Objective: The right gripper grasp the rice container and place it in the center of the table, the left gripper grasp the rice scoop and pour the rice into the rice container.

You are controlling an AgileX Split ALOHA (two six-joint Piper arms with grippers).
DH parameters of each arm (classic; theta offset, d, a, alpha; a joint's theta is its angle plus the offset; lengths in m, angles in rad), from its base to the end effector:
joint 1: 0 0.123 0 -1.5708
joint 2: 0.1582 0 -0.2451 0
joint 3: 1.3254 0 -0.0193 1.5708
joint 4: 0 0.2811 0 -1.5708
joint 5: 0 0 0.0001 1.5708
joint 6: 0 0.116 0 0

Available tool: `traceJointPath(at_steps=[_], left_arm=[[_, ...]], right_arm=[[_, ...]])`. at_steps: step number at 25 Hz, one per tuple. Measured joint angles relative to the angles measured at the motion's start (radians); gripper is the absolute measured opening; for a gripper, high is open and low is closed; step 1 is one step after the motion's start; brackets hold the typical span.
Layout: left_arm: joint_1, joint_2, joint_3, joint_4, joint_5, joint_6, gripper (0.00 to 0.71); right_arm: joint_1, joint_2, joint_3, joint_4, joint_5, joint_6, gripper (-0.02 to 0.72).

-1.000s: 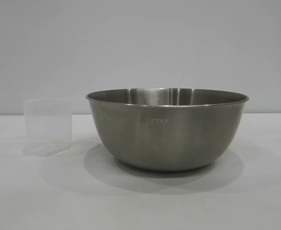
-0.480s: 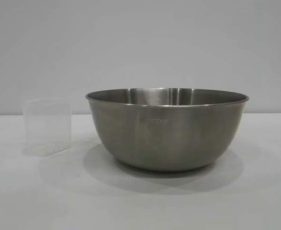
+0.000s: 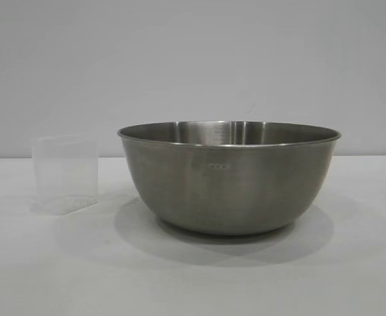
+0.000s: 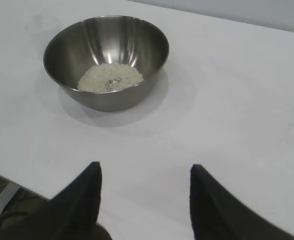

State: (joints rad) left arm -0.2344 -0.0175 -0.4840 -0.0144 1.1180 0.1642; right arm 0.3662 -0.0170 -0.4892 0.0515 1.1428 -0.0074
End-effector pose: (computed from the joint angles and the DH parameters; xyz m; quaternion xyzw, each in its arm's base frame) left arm 0.0779 -0.0201 0.2709 0.1722 0.8502 -0.0246 0.4970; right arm 0.0712 0.0331 0.2701 -0.1641 0.8565 0.1124 0.4762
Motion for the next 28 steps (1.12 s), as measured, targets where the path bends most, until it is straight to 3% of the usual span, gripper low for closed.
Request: traceJointPath(at_steps=[6, 8, 13, 16, 28], left_arm=[[0.209, 0.0, 0.0, 0.002, 0.0, 0.0, 0.238], [0.251, 0.0, 0.0, 0.002, 0.0, 0.0, 0.238], [0.307, 0.0, 0.0, 0.002, 0.0, 0.0, 0.238], [0.331, 0.0, 0.0, 0.002, 0.0, 0.0, 0.238], [0.334, 0.0, 0.0, 0.002, 0.0, 0.0, 0.238]], right_arm=[[-0.254, 0.0, 0.0, 0.0, 0.0, 0.0, 0.336], [-0.328, 0.0, 0.0, 0.0, 0.0, 0.0, 0.336], [-0.454, 0.0, 0.0, 0.0, 0.0, 0.0, 0.336], [-0.475, 0.0, 0.0, 0.0, 0.0, 0.0, 0.336], [-0.475, 0.0, 0.0, 0.0, 0.0, 0.0, 0.336]])
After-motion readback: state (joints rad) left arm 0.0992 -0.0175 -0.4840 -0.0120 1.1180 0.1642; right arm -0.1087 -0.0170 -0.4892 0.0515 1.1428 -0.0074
